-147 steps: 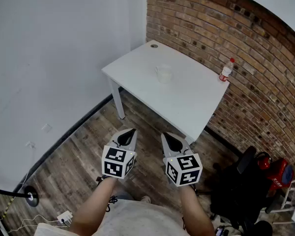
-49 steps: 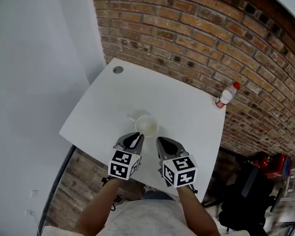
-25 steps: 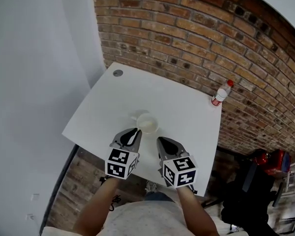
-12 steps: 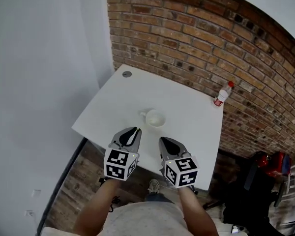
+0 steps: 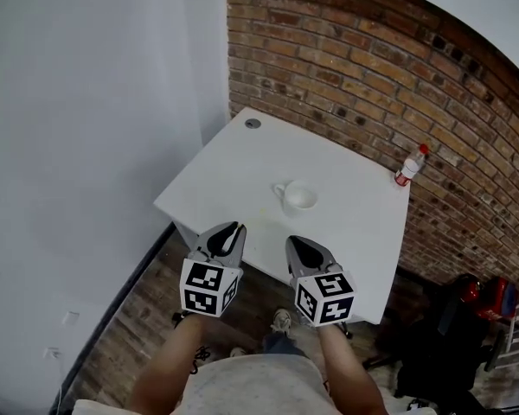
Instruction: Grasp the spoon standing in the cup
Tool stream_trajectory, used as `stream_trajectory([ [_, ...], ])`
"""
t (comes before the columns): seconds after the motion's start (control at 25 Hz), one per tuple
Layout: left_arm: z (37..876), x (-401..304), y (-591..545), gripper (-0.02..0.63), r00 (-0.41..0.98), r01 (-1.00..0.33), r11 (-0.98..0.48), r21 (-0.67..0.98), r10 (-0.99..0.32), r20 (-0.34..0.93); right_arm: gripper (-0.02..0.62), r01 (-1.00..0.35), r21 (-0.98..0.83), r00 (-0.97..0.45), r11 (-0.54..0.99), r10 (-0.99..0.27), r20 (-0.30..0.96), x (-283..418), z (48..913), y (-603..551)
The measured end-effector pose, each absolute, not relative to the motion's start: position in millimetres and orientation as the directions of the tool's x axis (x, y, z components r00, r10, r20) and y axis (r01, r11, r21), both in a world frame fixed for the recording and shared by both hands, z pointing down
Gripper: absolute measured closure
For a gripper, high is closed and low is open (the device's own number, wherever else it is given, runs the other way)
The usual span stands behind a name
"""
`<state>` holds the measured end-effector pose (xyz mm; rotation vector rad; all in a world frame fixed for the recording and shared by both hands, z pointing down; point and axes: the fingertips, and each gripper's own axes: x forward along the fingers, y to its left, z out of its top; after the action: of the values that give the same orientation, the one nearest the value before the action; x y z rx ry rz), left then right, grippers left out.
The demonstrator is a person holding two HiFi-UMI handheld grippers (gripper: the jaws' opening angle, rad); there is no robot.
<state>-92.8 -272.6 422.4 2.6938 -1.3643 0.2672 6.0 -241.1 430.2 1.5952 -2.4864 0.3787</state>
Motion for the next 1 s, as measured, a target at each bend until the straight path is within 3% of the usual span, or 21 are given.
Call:
stream_trajectory([
  [0.4, 428, -141, -239, 0.561, 0.537, -0.837, -0.547, 0.009, -0.818, 0.208, 0.591, -0.898, -0.109, -0.439, 0.426, -0.858, 0.265, -32, 431, -210],
  [1.0, 431, -152, -224, 0.561, 0.555, -0.826, -0.563, 0.023, -0.806, 0.204, 0.591, -0.907, -0.098, -0.421, 0.41, -0.868, 0.261, -43, 430, -193],
])
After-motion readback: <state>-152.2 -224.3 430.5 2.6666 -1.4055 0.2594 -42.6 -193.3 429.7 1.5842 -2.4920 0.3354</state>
